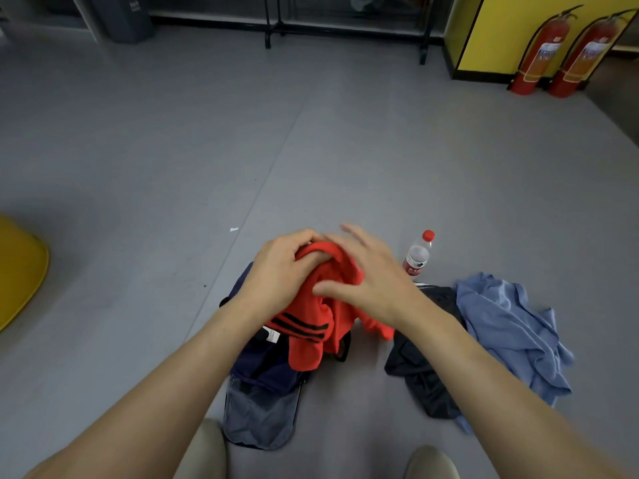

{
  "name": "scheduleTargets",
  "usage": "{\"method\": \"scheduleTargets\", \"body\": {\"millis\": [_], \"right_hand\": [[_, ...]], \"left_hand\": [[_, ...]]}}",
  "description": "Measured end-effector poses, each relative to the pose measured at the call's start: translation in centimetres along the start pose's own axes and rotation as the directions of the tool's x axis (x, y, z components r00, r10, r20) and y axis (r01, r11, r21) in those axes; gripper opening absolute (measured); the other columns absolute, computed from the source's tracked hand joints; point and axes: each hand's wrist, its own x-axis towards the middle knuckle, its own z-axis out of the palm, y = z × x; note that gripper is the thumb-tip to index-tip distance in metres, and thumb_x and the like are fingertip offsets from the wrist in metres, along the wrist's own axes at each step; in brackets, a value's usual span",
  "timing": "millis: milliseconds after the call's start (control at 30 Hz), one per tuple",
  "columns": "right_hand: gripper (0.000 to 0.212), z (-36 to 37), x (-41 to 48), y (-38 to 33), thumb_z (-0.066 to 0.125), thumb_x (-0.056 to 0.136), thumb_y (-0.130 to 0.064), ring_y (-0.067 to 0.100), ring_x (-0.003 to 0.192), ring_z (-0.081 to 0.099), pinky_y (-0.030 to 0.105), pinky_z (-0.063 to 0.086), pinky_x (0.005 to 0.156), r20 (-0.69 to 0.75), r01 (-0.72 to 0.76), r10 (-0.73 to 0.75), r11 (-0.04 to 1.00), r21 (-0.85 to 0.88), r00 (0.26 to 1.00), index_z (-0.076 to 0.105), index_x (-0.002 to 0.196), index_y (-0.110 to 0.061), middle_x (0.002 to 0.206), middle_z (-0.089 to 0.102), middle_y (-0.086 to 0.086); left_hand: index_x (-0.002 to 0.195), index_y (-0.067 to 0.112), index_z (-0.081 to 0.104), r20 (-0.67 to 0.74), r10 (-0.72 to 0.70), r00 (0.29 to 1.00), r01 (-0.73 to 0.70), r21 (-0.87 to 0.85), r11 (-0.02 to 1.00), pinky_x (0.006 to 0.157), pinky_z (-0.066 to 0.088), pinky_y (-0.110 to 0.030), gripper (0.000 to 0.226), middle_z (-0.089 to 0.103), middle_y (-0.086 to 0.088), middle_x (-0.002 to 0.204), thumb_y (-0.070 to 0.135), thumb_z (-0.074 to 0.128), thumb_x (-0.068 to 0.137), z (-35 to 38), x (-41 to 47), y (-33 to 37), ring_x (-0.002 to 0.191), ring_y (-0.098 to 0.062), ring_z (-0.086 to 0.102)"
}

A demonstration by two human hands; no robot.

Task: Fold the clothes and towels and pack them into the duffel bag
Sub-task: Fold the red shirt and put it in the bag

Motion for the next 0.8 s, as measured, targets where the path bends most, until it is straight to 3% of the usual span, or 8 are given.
{"method": "scheduleTargets", "body": {"millis": [67, 167, 267, 367, 533, 600, 700, 800], "right_hand": [[0.04, 0.5, 0.2, -0.2, 0.069, 0.085, -0.046, 0.017, 0.112, 0.06, 0.034, 0.046, 0.093, 0.024, -0.009, 0.01, 0.999, -0.049, 1.0, 0.059, 0.122, -0.034, 0.114, 0.067, -0.01], [0.007, 0.2, 0.5, 0.4, 0.062, 0.091, -0.034, 0.024, 0.086, 0.064, 0.042, 0.048, 0.077, -0.123, -0.058, 0.046, 0.994, -0.091, 0.991, 0.062, 0.095, -0.028, 0.081, 0.066, -0.011], [0.014, -0.6, 0.5, 0.8, 0.06, 0.09, -0.041, 0.019, 0.078, 0.062, 0.037, 0.048, 0.082, -0.188, -0.077, 0.073, 0.997, -0.016, 0.979, 0.064, 0.09, -0.028, 0.075, 0.065, -0.011], [0.016, -1.3, 0.3, 1.0, 0.066, 0.09, -0.043, 0.016, 0.075, 0.06, -0.003, 0.024, 0.077, -0.219, -0.124, 0.127, 0.992, 0.025, 0.967, 0.068, 0.088, -0.026, 0.072, 0.066, -0.007], [0.01, -1.5, 0.2, 1.0, 0.062, 0.096, -0.036, 0.013, 0.09, 0.063, -0.008, 0.013, 0.077, -0.141, -0.112, 0.091, 0.982, -0.15, 0.986, 0.07, 0.102, -0.032, 0.091, 0.071, -0.014], [0.014, -1.2, 0.3, 1.1, 0.059, 0.097, -0.029, 0.014, 0.097, 0.064, 0.0, 0.023, 0.085, -0.133, -0.127, 0.108, 0.982, -0.137, 0.985, 0.069, 0.106, -0.033, 0.099, 0.072, -0.015], [0.011, -0.7, 0.6, 0.9, 0.061, 0.094, -0.03, 0.016, 0.088, 0.064, 0.04, 0.048, 0.086, -0.141, -0.133, 0.14, 0.99, 0.055, 0.98, 0.07, 0.099, -0.033, 0.089, 0.072, -0.013], [0.017, -0.3, 0.7, 0.2, 0.058, 0.088, -0.045, 0.018, 0.082, 0.064, 0.047, 0.051, 0.08, -0.143, -0.098, 0.12, 0.984, 0.147, 0.983, 0.069, 0.093, -0.032, 0.08, 0.071, -0.008]], "left_hand": [[0.091, 0.035, 0.072, 0.004, 0.006, 1.0, -0.006, -0.004, 1.0, 0.085, 0.053, -0.044, 0.007, 0.073, 0.014, 0.087, 0.037, 0.065, 0.09, -0.1, 0.1, 0.1, 0.088, -0.008, 0.068], [0.088, 0.034, 0.071, -0.036, 0.017, 0.999, -0.013, 0.117, 0.993, 0.082, 0.052, -0.039, 0.007, 0.071, 0.015, 0.082, 0.041, 0.068, 0.089, -0.8, 0.3, -0.1, 0.084, -0.004, 0.065], [0.087, 0.037, 0.069, -0.044, -0.009, 0.999, 0.018, 0.218, 0.976, 0.073, 0.049, -0.032, 0.009, 0.069, 0.016, 0.082, 0.045, 0.071, 0.086, -2.4, 0.6, -0.6, 0.079, -0.003, 0.06], [0.086, 0.038, 0.067, -0.012, -0.039, 0.999, 0.041, 0.315, 0.948, 0.069, 0.039, -0.027, 0.005, 0.068, 0.019, 0.085, 0.037, 0.071, 0.088, -3.7, 0.8, -1.3, 0.074, 0.0, 0.054], [0.096, 0.034, 0.071, -0.113, -0.032, 0.993, 0.072, 0.367, 0.927, 0.081, 0.047, -0.034, 0.009, 0.071, 0.015, 0.089, 0.03, 0.064, 0.094, -4.3, 0.8, -1.6, 0.088, -0.013, 0.061], [0.1, 0.034, 0.072, -0.094, -0.044, 0.995, 0.079, 0.415, 0.906, 0.085, 0.049, -0.036, 0.013, 0.073, 0.012, 0.093, 0.03, 0.06, 0.097, -4.3, 0.7, -1.7, 0.094, -0.017, 0.063], [0.11, 0.036, 0.071, -0.098, -0.021, 0.995, 0.065, 0.474, 0.878, 0.092, 0.049, -0.039, 0.019, 0.074, 0.012, 0.106, 0.032, 0.057, 0.098, -4.1, 0.7, -2.0, 0.106, -0.019, 0.064], [0.126, 0.041, 0.062, 0.041, 0.053, 0.998, -0.064, 0.356, 0.932, 0.099, 0.046, -0.031, 0.039, 0.068, 0.019, 0.118, 0.037, 0.071, 0.088, -2.3, -0.1, -0.7, 0.113, -0.006, 0.06]]}}
